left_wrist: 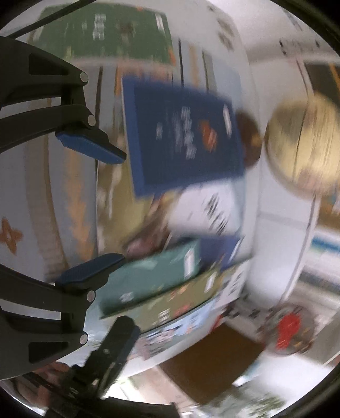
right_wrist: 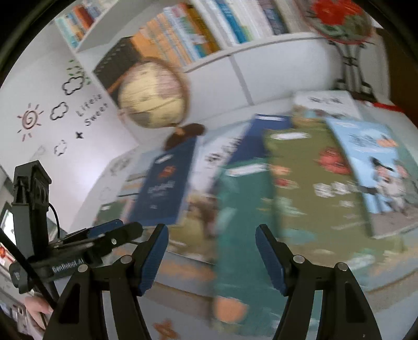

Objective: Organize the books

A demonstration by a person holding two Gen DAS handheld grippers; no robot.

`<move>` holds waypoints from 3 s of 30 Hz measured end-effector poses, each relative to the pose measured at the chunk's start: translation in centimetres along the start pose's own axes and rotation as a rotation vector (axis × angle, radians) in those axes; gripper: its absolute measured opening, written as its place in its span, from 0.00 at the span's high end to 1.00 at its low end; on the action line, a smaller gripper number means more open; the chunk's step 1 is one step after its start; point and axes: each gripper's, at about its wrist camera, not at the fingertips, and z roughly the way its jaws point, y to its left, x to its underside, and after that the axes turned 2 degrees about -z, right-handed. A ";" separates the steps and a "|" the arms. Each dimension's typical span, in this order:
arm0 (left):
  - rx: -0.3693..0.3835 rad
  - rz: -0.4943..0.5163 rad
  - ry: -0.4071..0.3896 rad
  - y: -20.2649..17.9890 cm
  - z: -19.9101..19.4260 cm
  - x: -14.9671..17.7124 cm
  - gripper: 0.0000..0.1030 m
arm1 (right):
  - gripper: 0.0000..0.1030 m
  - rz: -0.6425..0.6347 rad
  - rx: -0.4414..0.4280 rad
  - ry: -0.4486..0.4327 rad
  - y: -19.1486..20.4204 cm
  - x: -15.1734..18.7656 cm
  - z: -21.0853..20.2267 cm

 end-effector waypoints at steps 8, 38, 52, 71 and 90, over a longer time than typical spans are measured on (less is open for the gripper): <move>0.071 0.083 0.095 -5.1 3.7 2.0 0.40 | 0.35 0.098 0.041 0.035 -6.1 1.2 -0.8; -0.024 0.149 0.084 -2.1 2.6 3.4 0.57 | 0.22 -0.053 0.009 0.180 -1.2 5.2 1.8; 0.000 0.047 0.066 4.1 1.2 4.2 0.56 | 0.23 -0.102 -0.022 0.181 0.9 5.3 3.6; 0.093 0.084 0.000 4.6 2.5 3.9 0.50 | 0.23 -0.104 -0.166 0.066 0.8 4.5 5.5; 0.271 -0.036 -0.048 6.2 0.5 3.9 0.67 | 0.65 0.115 -0.395 -0.022 -3.4 4.3 3.0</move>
